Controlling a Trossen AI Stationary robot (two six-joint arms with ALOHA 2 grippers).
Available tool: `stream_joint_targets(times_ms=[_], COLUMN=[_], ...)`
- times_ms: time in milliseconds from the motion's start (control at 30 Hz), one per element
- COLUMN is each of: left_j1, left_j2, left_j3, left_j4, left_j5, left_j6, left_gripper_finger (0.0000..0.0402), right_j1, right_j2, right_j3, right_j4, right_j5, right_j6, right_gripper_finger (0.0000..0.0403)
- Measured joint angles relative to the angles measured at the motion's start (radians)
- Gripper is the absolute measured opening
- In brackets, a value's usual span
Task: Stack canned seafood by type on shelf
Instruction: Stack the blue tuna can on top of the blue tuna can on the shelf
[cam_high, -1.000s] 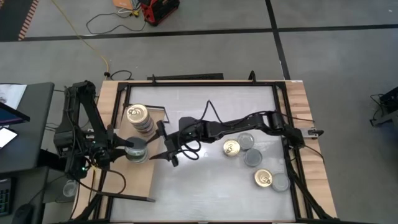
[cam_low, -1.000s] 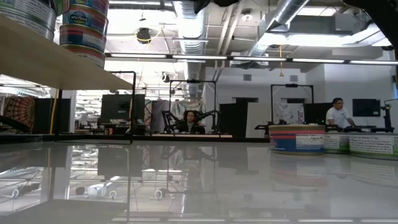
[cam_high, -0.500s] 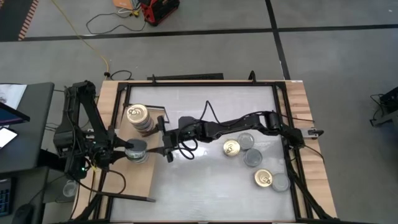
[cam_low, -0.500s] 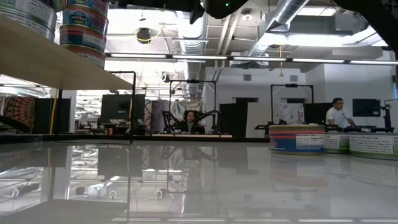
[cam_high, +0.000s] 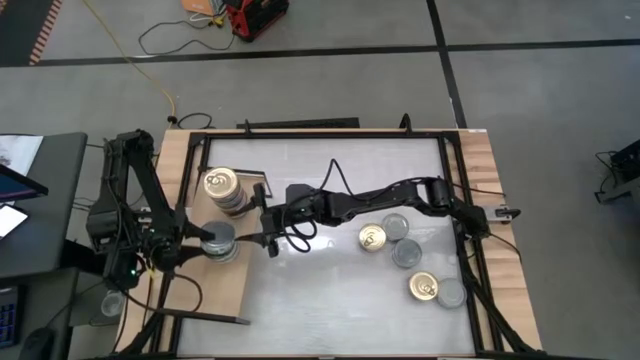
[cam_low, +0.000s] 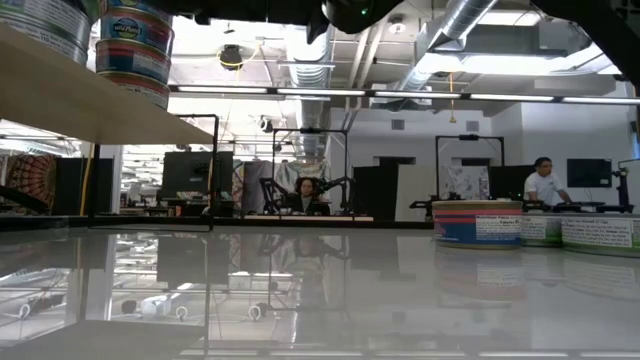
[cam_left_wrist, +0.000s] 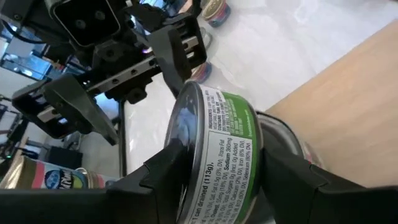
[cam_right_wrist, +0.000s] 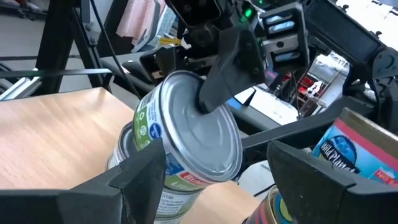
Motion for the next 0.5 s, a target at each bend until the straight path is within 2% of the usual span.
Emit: stream_joint_targets(times_ms=[133,367,500], left_j1=[0.000,0.000,0.000], left_j2=[0.000,0.000,0.000], left_j3=[0.000,0.000,0.000], left_j4=[0.037,0.071,0.078], left_j5=[0.024,0.056,0.073], left_j6=[0.000,-0.015,-0.022], left_gripper_finger=[0.0201,0.0257,0.0271], right_j1=[0.000,0.000,0.001], right_j2=[0.000,0.000,0.000], right_j3=[0.000,0.000,0.000], right_j4=[-0.002,-0.019,-0.023], right_j5=[-0.001,-0.002,-0.002], right_j6=[0.000,0.017,0.019], right_gripper_finger=[0.0311,0.0311,0.0311])
